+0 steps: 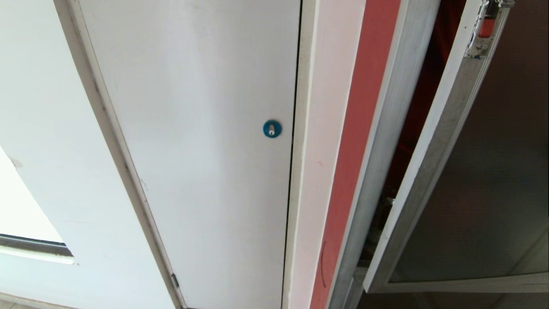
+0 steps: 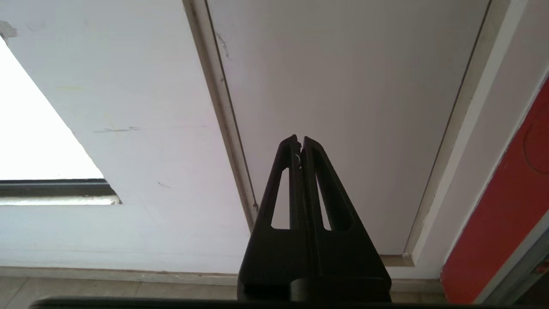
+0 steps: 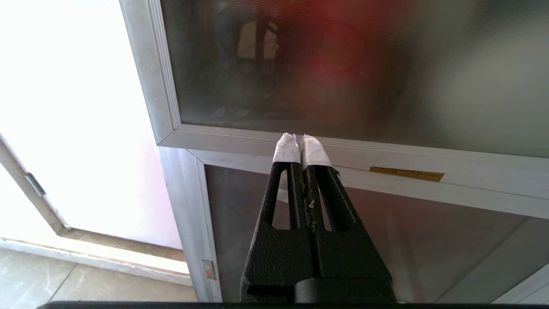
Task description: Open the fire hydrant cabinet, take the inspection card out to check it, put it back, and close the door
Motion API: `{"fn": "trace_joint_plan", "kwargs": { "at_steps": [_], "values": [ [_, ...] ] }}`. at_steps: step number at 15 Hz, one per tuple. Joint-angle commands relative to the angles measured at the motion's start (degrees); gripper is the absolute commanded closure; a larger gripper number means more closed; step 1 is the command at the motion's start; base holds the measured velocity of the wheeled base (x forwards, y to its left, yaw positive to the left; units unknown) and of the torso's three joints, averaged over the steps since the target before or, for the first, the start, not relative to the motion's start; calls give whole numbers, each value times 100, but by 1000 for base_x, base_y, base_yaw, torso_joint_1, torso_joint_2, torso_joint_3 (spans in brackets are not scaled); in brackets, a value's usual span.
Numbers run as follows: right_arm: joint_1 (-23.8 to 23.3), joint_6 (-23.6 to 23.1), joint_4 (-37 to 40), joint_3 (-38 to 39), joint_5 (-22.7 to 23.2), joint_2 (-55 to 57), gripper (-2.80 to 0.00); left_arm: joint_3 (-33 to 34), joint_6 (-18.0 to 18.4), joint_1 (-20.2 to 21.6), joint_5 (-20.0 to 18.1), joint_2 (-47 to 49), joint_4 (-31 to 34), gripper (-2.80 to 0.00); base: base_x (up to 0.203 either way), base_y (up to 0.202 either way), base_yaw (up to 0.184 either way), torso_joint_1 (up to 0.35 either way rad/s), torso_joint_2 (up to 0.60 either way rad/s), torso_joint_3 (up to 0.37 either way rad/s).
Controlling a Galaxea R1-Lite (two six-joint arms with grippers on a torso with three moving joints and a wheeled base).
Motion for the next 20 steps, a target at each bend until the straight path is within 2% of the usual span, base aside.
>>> {"fn": "trace_joint_plan", "kwargs": {
  "at_steps": [1, 4, 7, 16, 18, 20],
  "values": [
    [2, -4, 0, 1, 4, -1, 0, -185, 1, 2, -85, 17, 39, 0, 0, 0, 0, 0, 0, 0],
    [2, -4, 0, 1, 4, -1, 0, -666, -19, 2, -444, 321, 217, 0, 0, 0, 0, 0, 0, 0],
    [2, -4, 0, 1, 4, -1, 0, -1118, -101, 2, -1141, 868, 235, 0, 0, 0, 0, 0, 0, 0],
    [2, -4, 0, -6, 4, -1, 0, -2956, -1391, -86, -3672, 3037, 199, 0, 0, 0, 0, 0, 0, 0],
    [2, -4, 0, 1, 4, -1, 0, -3289, -1658, -393, -4033, 3357, 192, 0, 0, 0, 0, 0, 0, 0],
    [2, -4, 0, 1, 4, -1, 0, -3525, -1708, -717, -4095, 3674, 179, 0, 0, 0, 0, 0, 0, 0]
  ]
}}
